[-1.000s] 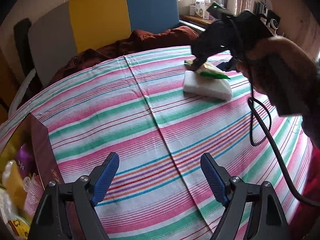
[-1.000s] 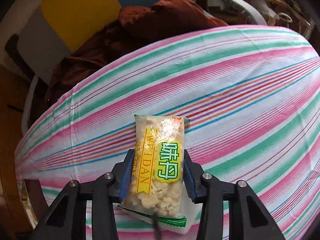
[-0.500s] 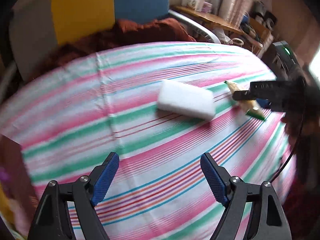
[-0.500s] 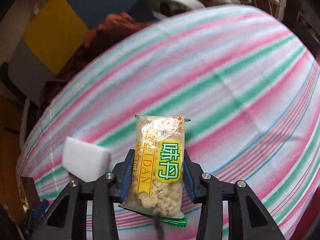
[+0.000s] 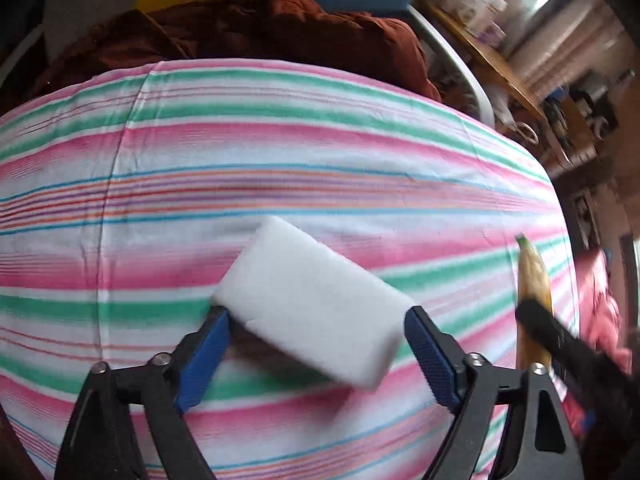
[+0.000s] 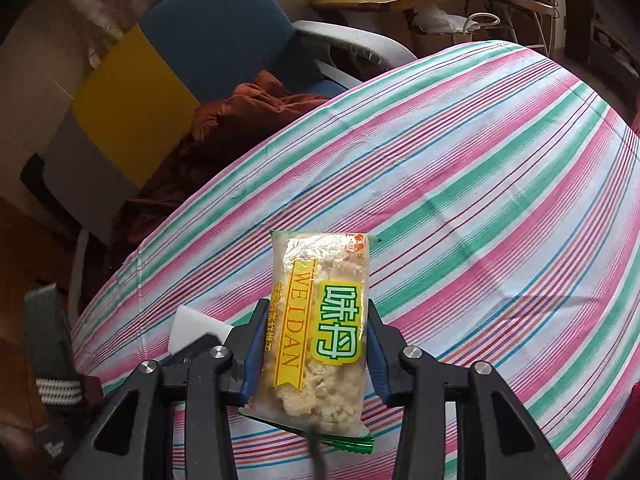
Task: Organize objects
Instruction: 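Grasp the white foam block with the left tool while the right tool holds the snack bag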
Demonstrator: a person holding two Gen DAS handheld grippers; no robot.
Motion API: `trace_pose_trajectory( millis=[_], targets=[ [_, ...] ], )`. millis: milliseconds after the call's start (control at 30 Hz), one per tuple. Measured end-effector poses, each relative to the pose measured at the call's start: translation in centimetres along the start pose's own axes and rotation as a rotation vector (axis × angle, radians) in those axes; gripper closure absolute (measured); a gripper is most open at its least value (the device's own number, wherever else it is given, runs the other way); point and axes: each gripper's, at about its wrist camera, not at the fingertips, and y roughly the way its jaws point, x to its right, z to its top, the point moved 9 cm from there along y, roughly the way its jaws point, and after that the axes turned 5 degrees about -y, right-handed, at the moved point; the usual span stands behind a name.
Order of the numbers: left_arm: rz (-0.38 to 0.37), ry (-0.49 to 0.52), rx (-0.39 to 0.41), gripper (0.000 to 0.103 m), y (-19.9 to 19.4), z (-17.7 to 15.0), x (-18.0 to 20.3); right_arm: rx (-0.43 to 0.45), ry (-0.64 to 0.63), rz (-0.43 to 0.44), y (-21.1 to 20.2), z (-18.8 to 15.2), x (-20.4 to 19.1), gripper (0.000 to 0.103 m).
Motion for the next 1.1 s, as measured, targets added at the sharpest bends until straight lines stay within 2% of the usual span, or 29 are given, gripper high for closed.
trace_pose_trajectory(
  millis=[100,167,267,400,467,533,567,600,667,767,933,1000,1033,1067,1100],
  targets=[
    [0.054,0.053,0.039,0.017,-0.1,1.0,0.7,0.014,0.009,0.011,-0.3,0.0,-0.1,0.059],
    [0.117,0.097,0.080,0.017,-0.4,1.6,1.1,0.017,0.020,0.019,-0.5,0.0,0.0,0.059],
    [0.178,0.146,0.054,0.017,0.5,1.8,1.7,0.020,0.025,0.027,-1.0,-0.2,0.0,0.059],
    [0.264,0.215,0.074,0.013,1.5,1.8,1.4,0.010,0.021,0.029,-0.4,-0.2,-0.2,0.059],
    [0.275,0.237,0.110,0.024,1.3,1.7,0.8,-0.001,0.012,0.029,-0.1,-0.3,-0.2,0.059],
    [0.252,0.263,0.123,0.031,1.0,1.2,-0.1,-0.015,0.005,0.028,0.3,-0.5,-0.2,0.059],
    [0.262,0.296,0.137,0.043,0.7,0.8,-0.6,-0.020,-0.002,0.028,0.5,-0.6,-0.3,0.059],
    [0.267,0.334,0.164,0.049,0.2,0.5,-1.1,-0.027,-0.012,0.027,0.7,-0.7,-0.5,0.059],
    [0.213,0.351,0.178,0.067,-0.7,-0.7,-2.6,-0.060,-0.043,0.019,1.6,-1.2,-0.8,0.059],
    [0.169,0.345,0.185,0.077,-2.3,-2.7,-4.5,-0.106,-0.105,0.024,2.7,-2.1,-2.1,0.060],
    [0.031,0.349,0.166,0.076,-4.0,-6.8,-5.9,-0.132,-0.211,0.019,3.9,-3.0,-4.2,0.060],
    [-0.031,0.327,0.138,0.063,-4.8,-8.1,-6.4,-0.150,-0.224,-0.004,4.3,-3.4,-3.9,0.060],
    [-0.056,0.309,0.127,0.046,-5.3,-8.6,-6.8,-0.158,-0.225,-0.013,4.6,-3.4,-3.8,0.060],
    [-0.058,0.296,0.132,0.038,-5.8,-8.8,-7.1,-0.165,-0.225,-0.023,4.7,-3.5,-3.7,0.060],
    [-0.058,0.287,0.141,0.037,-6.3,-9.0,-7.5,-0.168,-0.224,-0.030,4.8,-3.6,-3.5,0.060]
  ],
)
